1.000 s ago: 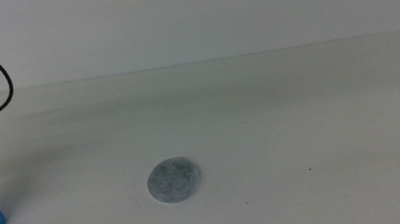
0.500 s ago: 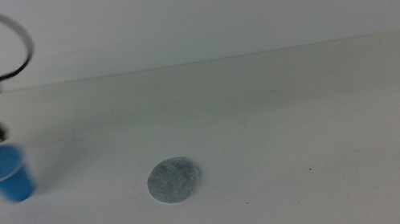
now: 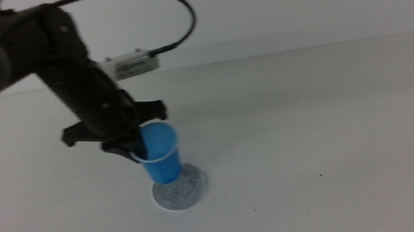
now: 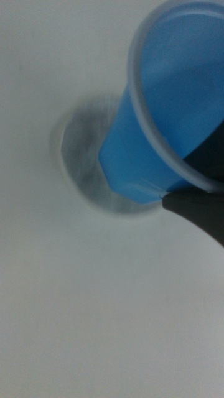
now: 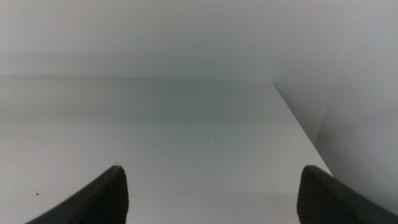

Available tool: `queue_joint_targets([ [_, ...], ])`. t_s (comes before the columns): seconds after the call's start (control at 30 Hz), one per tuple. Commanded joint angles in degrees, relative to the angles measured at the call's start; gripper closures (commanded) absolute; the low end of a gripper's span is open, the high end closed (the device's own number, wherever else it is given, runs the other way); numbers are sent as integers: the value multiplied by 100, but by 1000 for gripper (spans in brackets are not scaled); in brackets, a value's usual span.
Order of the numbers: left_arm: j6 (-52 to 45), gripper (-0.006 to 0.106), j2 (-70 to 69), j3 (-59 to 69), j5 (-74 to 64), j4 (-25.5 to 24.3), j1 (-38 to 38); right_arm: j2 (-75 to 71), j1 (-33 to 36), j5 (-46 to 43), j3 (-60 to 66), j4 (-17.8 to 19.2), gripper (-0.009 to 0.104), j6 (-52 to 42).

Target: Place an empty cup on a cup mat.

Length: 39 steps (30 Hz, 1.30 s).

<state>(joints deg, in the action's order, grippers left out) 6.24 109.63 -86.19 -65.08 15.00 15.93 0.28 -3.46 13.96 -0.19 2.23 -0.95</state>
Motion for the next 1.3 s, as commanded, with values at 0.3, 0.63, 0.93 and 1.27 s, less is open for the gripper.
queue_joint_targets([
  [0.3,413,102,313,-29,278,-216,466,-28,0,-39,19,39,2,-23],
  [0.63,253,86,430,-29,268,-395,466,-28,0,-39,19,39,2,-23],
  [0.93,106,11,417,-405,-488,-244,419,-28,0,-39,19,39,2,-23],
  [1.27,-1082,7,-957,-668,-488,-243,39,-28,0,-39,19,39,2,-23],
])
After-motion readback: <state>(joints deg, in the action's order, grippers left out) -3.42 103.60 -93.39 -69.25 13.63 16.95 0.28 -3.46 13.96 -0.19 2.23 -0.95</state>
